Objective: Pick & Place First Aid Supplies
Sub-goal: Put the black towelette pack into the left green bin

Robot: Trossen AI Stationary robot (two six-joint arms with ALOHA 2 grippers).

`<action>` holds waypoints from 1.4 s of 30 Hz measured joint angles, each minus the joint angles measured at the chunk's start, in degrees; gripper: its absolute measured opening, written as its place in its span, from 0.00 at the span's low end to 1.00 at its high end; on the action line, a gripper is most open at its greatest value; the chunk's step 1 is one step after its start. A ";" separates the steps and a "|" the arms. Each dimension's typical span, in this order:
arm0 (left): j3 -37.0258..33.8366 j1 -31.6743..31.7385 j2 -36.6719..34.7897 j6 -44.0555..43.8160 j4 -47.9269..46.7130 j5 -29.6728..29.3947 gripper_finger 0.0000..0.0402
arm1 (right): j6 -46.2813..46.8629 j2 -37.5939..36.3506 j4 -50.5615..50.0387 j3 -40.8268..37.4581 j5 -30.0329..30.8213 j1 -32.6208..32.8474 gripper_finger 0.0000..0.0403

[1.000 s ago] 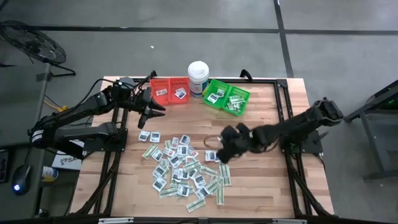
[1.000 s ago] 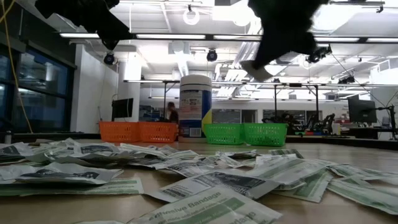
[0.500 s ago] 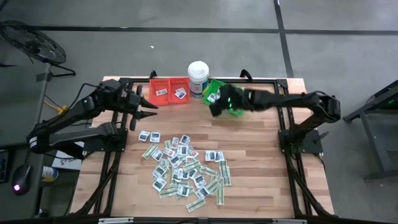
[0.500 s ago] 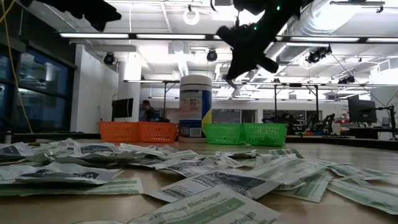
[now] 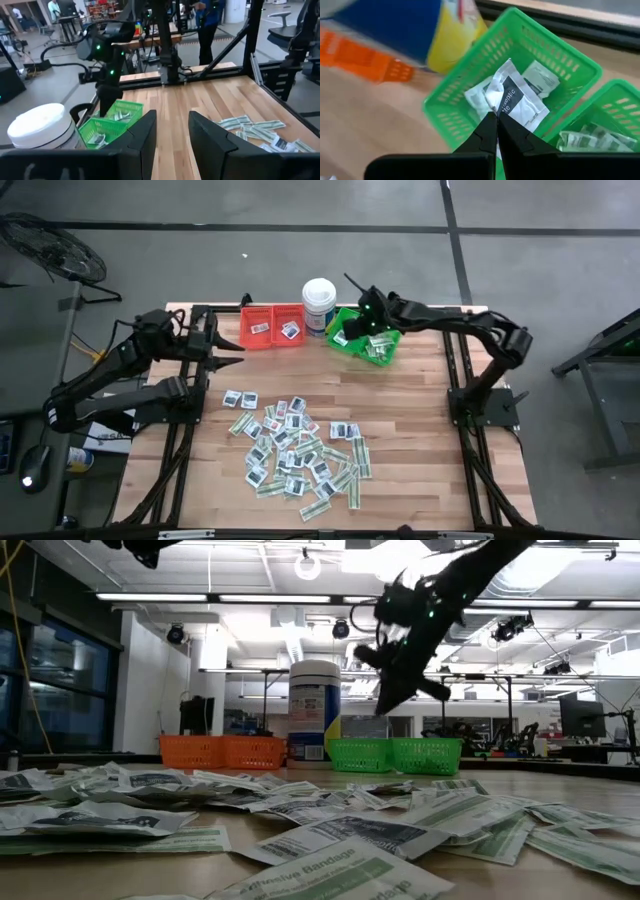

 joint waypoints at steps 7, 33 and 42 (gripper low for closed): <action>0.00 0.00 0.02 0.02 -0.06 -3.12 0.27 | 0.96 3.70 4.58 0.02 -0.82 -1.62 0.00; 0.00 0.00 0.02 -4.00 -0.53 -3.77 0.27 | -10.57 -0.26 3.34 0.01 -5.85 -2.03 0.37; 0.00 0.00 0.01 -4.31 -2.63 -3.34 0.27 | -16.38 -9.77 -3.14 0.02 -8.14 1.47 0.37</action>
